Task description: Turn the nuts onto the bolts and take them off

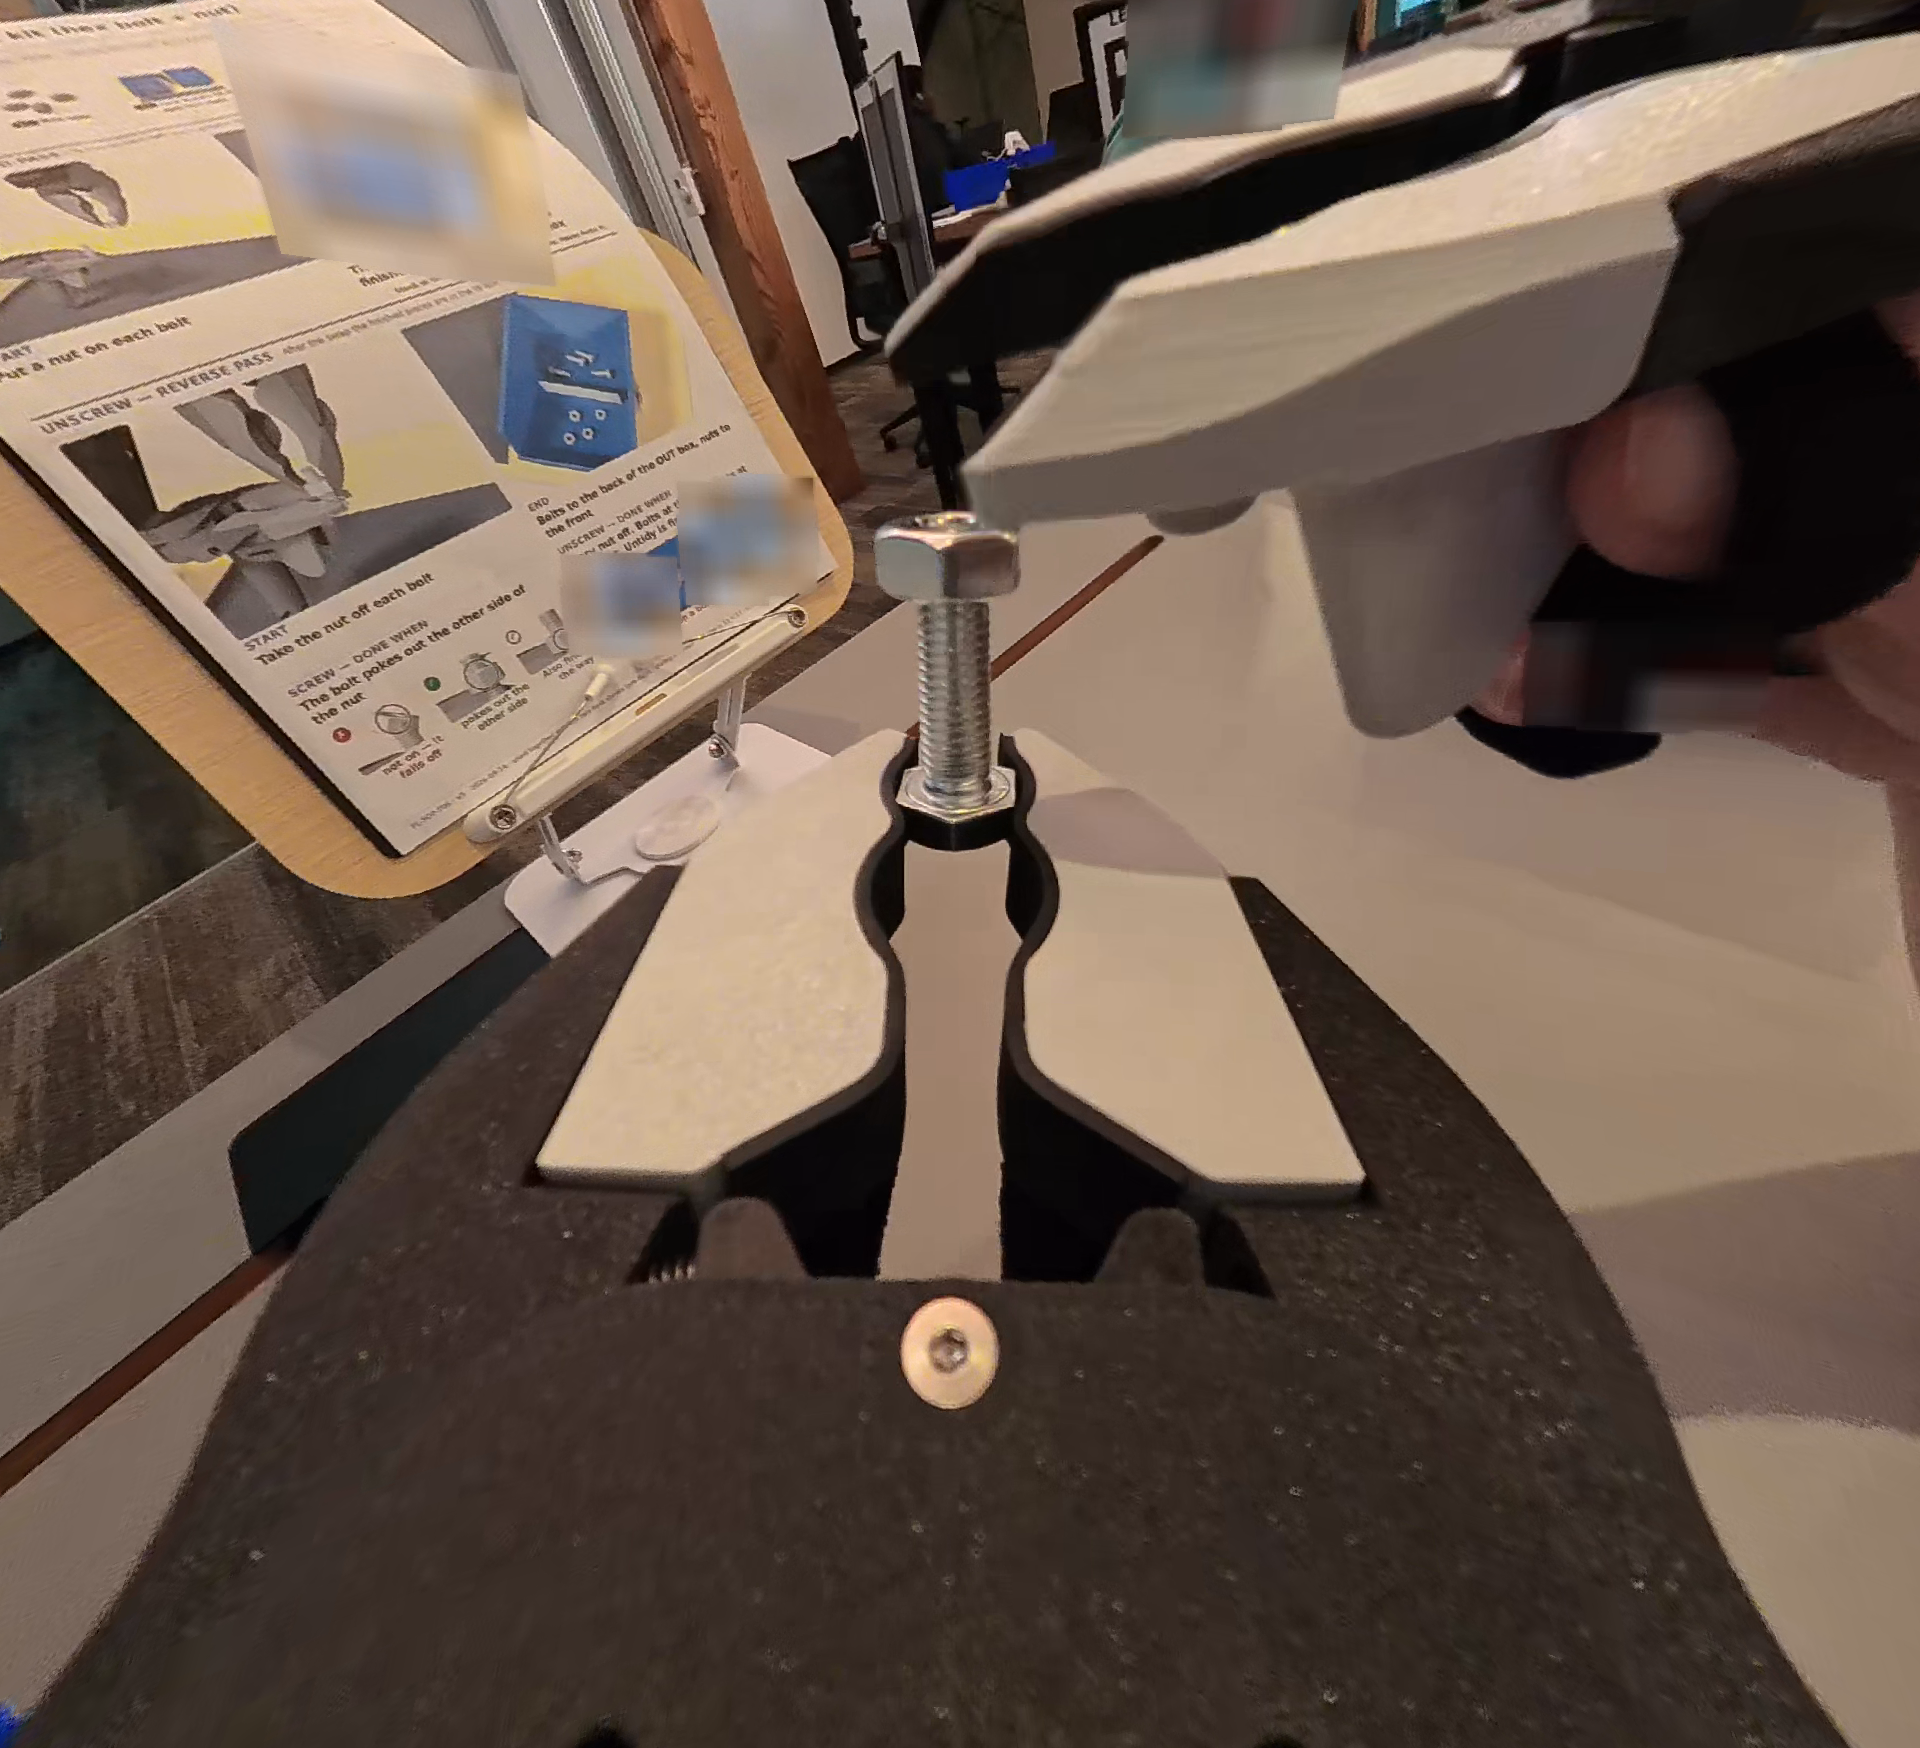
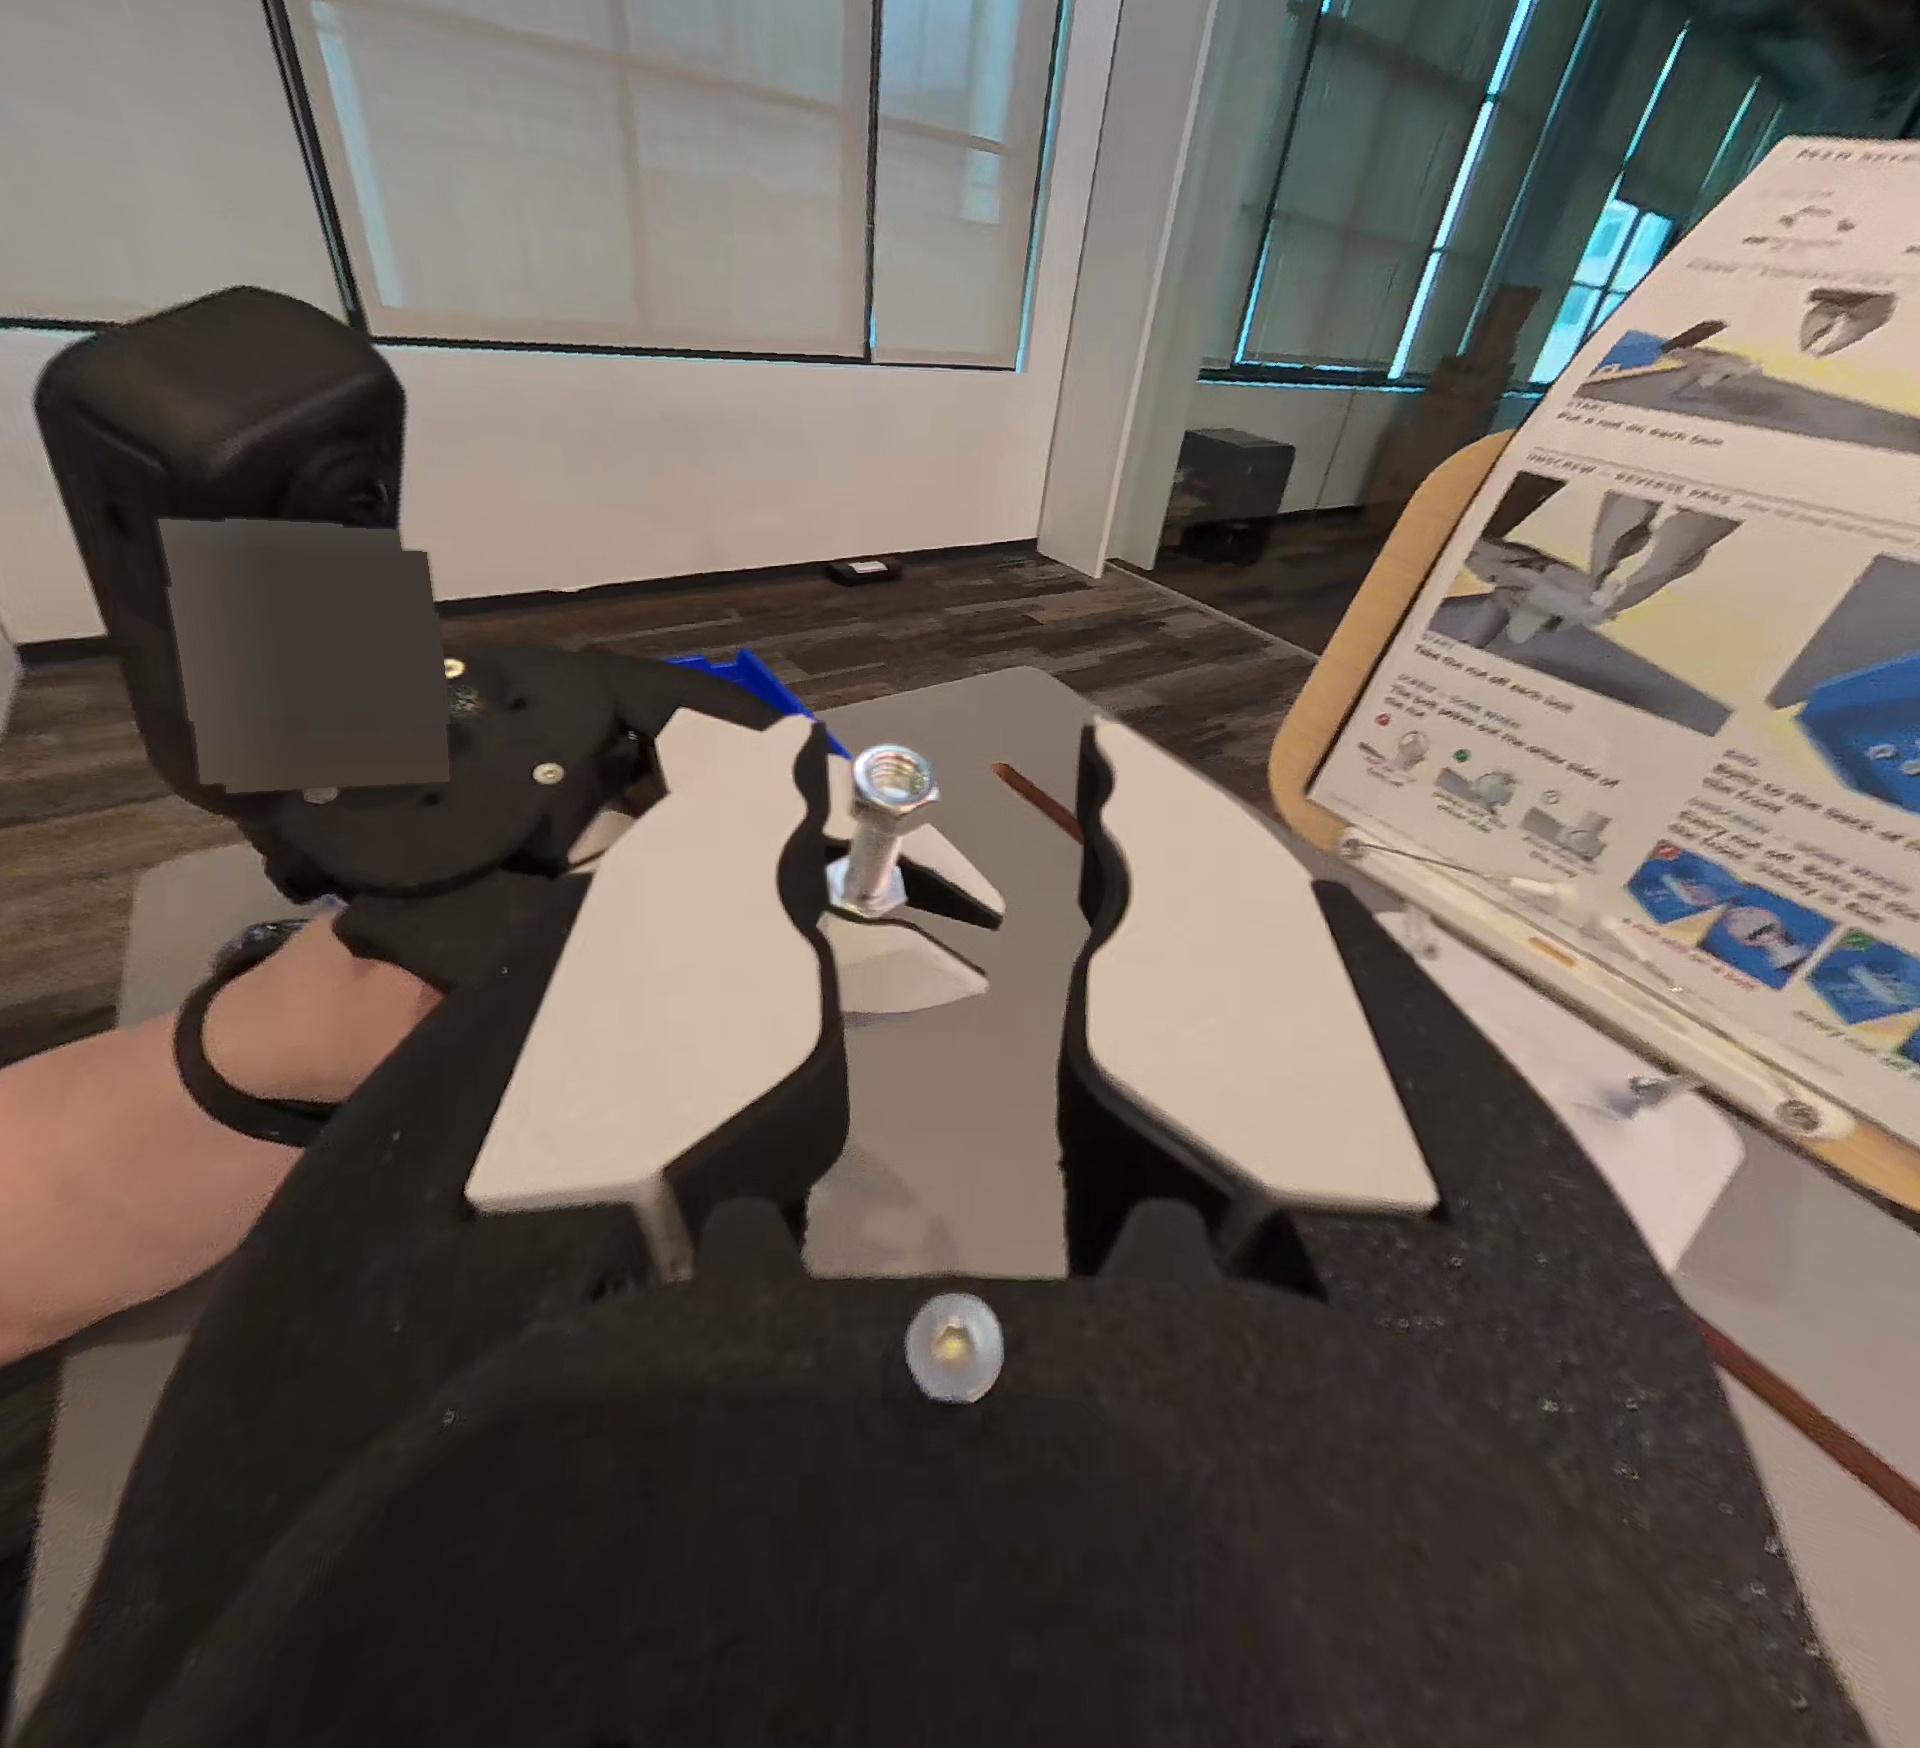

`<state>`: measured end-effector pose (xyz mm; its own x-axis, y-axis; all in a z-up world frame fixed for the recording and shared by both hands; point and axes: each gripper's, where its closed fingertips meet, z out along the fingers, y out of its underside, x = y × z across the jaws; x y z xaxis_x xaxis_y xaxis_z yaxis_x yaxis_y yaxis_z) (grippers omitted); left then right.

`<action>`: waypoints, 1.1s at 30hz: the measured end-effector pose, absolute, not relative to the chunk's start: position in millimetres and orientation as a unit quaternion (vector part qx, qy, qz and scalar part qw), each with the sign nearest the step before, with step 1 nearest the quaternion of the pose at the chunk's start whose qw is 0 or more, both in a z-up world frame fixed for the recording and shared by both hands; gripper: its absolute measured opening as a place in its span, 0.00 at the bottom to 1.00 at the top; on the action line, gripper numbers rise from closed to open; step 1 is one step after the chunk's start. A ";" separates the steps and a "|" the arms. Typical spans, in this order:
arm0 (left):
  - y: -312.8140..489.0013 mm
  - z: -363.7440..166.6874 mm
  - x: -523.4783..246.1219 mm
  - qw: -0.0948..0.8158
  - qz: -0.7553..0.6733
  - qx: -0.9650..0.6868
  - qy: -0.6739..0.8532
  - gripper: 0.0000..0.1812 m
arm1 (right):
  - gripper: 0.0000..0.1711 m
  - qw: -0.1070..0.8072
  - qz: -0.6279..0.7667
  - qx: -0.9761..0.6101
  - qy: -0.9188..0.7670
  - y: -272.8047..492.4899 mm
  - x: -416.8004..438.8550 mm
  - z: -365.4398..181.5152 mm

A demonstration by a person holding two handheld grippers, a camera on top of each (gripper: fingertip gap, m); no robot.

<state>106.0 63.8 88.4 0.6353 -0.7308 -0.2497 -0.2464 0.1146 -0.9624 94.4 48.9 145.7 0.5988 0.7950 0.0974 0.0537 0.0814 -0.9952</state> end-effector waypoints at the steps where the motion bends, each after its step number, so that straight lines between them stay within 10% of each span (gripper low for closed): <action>1: 63.3 88.9 106.4 0.643 -0.186 -0.636 0.384 0.08 | 0.24 0.641 0.289 -0.622 -0.344 49.2 92.3 142.5; 7: 54.2 86.2 113.9 0.627 -0.199 -0.632 0.410 0.08 | 0.00 0.616 0.311 -0.584 -0.427 29.5 83.3 140.4; 17: 51.8 84.7 118.3 0.623 -0.210 -0.628 0.416 0.08 | 0.20 0.592 0.382 -0.572 -0.420 27.6 103.6 147.1; 26: 47.5 87.6 118.9 0.638 -0.167 -0.611 0.436 0.08 | 0.11 0.566 0.352 -0.607 -0.434 24.6 95.7 133.2; 33: -27.5 65.4 138.3 0.436 -0.388 -0.568 0.580 0.08 | 0.11 0.554 0.309 -0.422 -0.648 -31.4 105.1 117.8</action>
